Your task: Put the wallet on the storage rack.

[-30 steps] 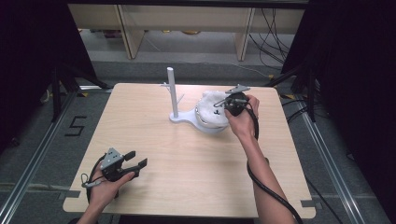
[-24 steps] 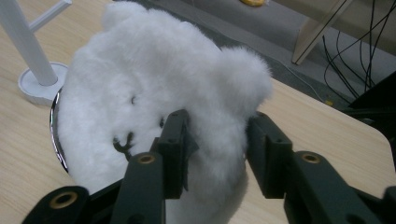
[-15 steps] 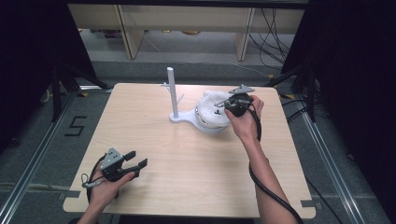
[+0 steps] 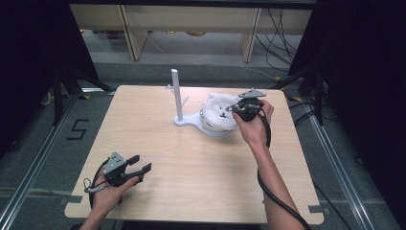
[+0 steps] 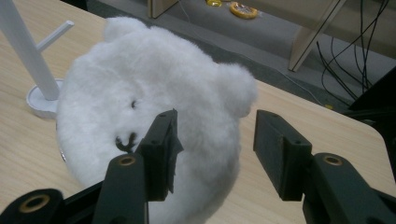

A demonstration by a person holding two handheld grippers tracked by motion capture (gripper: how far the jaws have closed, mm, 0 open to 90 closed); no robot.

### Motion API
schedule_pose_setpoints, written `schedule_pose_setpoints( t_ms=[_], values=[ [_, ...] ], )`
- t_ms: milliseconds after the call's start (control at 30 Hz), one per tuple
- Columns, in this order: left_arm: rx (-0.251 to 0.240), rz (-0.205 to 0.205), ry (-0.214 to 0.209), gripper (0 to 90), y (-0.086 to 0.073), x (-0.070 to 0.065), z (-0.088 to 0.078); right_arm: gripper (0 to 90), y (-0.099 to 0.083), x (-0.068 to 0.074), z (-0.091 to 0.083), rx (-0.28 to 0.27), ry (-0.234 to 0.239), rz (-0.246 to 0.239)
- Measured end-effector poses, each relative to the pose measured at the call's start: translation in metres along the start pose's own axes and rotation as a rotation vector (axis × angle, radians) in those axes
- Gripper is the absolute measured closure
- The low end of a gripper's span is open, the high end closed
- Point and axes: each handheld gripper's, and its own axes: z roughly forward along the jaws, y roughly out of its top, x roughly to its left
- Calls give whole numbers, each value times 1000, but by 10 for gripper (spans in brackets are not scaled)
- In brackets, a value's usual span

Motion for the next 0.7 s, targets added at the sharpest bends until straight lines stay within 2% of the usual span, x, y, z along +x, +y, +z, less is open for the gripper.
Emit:
schedule_pose_setpoints(
  t_ms=[100, 133, 200, 267, 300, 467, 600, 633, 667, 700],
  values=[
    [0, 0, -3, 359, 0, -1, 0, 512, 0, -2, -2, -12, 11, -15],
    [-1, 1, -3, 359, 0, -1, 0, 512, 0, -1, -2, -24, 9, 3],
    [-7, -2, -8, 359, 0, 0, 1, 512, -1, -1, -5, -30, 6, 5],
    [-8, -2, -7, 359, 0, 0, 1, 522, -2, -2, -8, -19, 25, 7],
    [-8, -1, -8, 359, 0, 0, 0, 525, -2, -2, -10, -11, 28, 26],
    [-9, -1, -9, 359, 0, -1, 1, 547, -7, -6, -15, -7, 37, 39],
    [-6, 1, -8, 359, 1, -1, 1, 564, -14, -10, -24, 2, 56, 89],
    [-7, 2, -8, 359, 1, -1, 1, 569, -16, -12, -25, -3, 60, 80],
    [-10, 1, -10, 359, 1, -1, 1, 575, -18, -11, -27, 2, 60, 114],
    [-7, 1, -8, 359, 1, -1, 1, 582, -20, -13, -28, -7, 70, 111]
  ],
)
